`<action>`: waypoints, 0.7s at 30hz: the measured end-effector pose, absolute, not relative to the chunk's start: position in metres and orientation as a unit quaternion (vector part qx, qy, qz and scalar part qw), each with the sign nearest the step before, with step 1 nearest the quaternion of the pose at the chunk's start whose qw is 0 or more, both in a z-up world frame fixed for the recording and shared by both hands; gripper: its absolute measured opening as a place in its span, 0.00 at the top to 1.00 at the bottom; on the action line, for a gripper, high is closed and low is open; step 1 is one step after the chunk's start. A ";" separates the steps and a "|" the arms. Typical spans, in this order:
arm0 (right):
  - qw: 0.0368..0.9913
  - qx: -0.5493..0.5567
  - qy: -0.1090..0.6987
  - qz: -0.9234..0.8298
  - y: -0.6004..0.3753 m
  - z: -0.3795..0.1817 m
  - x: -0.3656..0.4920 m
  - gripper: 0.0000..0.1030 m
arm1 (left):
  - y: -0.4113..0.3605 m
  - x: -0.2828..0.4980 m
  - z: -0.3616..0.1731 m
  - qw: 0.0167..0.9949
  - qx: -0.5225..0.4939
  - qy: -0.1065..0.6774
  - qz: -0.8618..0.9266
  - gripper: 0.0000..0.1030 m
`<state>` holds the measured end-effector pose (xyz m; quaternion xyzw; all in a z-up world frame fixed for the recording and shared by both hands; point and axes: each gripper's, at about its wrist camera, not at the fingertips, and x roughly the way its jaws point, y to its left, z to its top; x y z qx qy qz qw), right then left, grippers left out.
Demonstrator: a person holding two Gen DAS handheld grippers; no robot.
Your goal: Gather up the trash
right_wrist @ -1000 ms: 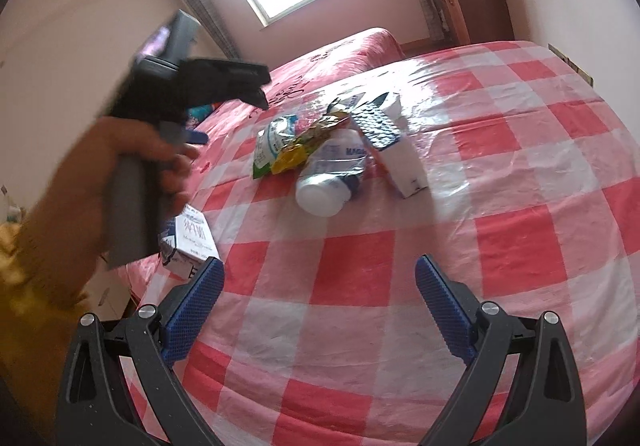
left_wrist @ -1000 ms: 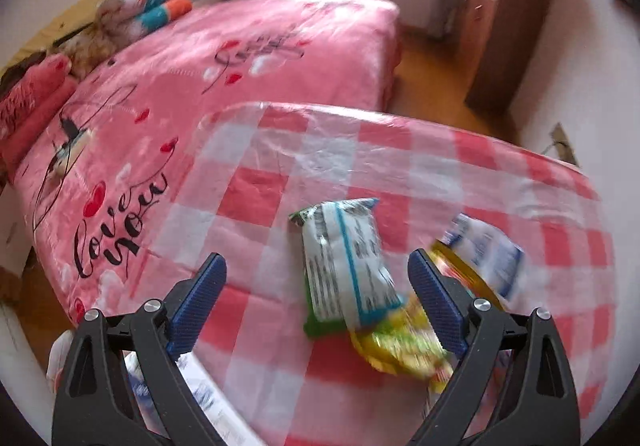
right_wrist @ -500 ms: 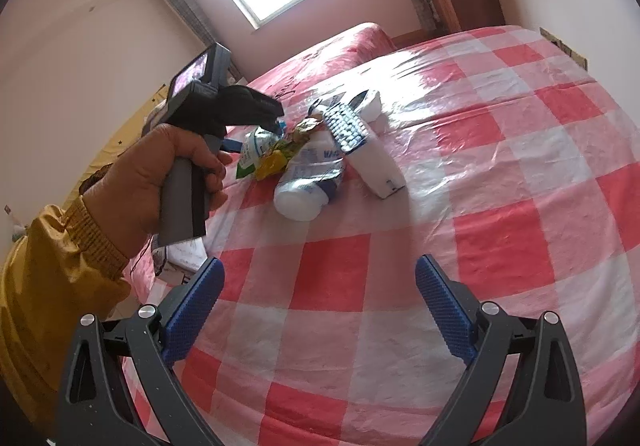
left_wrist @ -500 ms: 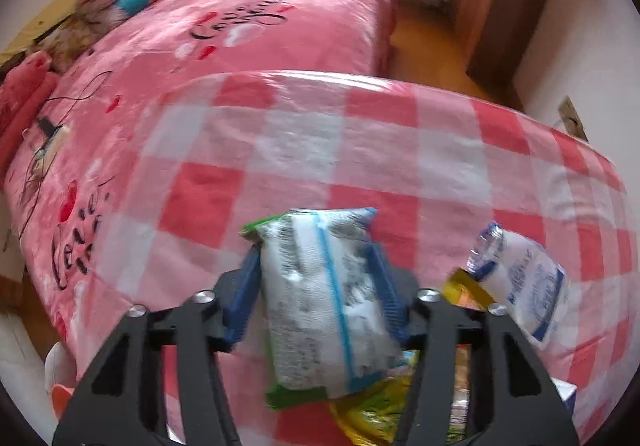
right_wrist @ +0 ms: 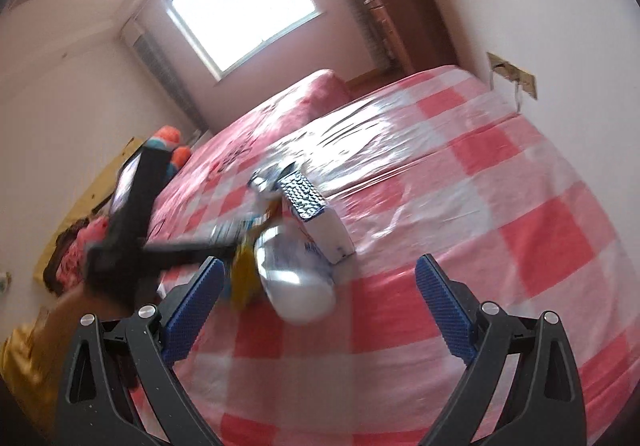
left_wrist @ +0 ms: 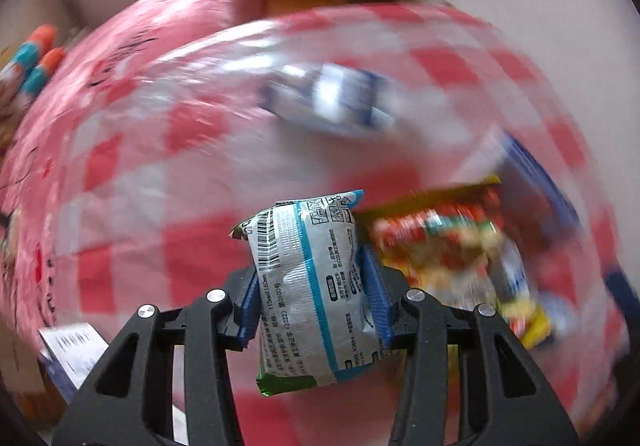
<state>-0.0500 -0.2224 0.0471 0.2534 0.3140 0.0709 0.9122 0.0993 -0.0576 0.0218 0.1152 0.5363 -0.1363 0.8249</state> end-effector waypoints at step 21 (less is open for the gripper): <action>0.903 0.265 0.329 0.077 -0.233 0.034 -0.045 0.08 | -0.050 0.216 0.037 0.855 -0.048 0.516 -0.022 0.24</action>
